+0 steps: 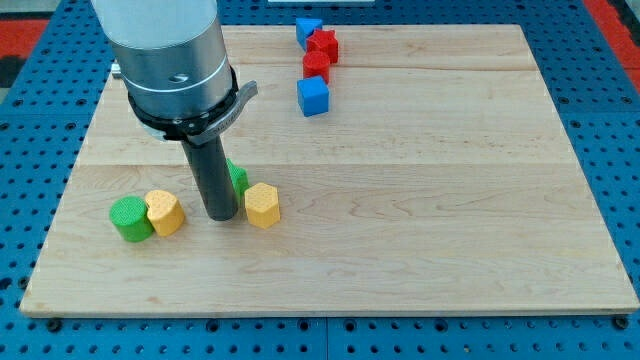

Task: Place the yellow hexagon to the right center

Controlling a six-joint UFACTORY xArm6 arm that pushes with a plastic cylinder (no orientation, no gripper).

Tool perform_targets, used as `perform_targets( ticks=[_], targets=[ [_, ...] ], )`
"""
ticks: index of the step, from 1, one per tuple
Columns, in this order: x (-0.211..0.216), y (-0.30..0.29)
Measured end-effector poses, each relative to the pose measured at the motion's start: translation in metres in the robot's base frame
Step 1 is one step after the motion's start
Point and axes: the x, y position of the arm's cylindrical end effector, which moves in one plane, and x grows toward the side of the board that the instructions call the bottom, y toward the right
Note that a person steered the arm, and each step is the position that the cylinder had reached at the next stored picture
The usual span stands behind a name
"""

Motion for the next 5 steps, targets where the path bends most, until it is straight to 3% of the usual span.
perform_targets(
  ticks=[5],
  targets=[
    [-0.004,0.150]
  ],
)
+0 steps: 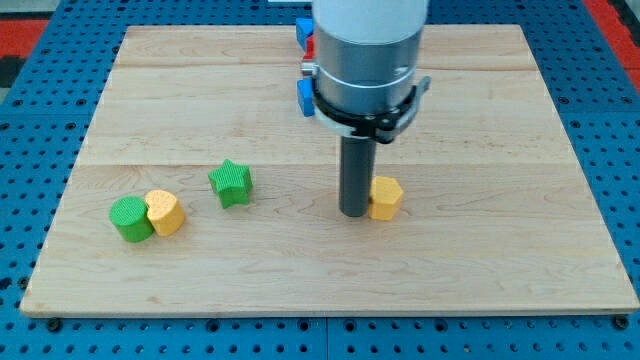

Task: Place the yellow hexagon to the right center

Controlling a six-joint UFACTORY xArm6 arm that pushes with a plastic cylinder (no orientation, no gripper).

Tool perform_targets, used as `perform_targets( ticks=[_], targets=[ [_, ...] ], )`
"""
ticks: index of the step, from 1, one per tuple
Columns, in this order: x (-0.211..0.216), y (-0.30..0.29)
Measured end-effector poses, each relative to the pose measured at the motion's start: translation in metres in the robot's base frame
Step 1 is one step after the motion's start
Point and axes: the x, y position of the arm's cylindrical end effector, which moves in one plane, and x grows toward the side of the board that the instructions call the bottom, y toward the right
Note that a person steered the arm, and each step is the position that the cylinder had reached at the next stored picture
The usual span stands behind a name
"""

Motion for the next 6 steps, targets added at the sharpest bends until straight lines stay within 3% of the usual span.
perform_targets(
  ticks=[3,6],
  targets=[
    [-0.002,0.077],
    [-0.030,0.118]
  ],
)
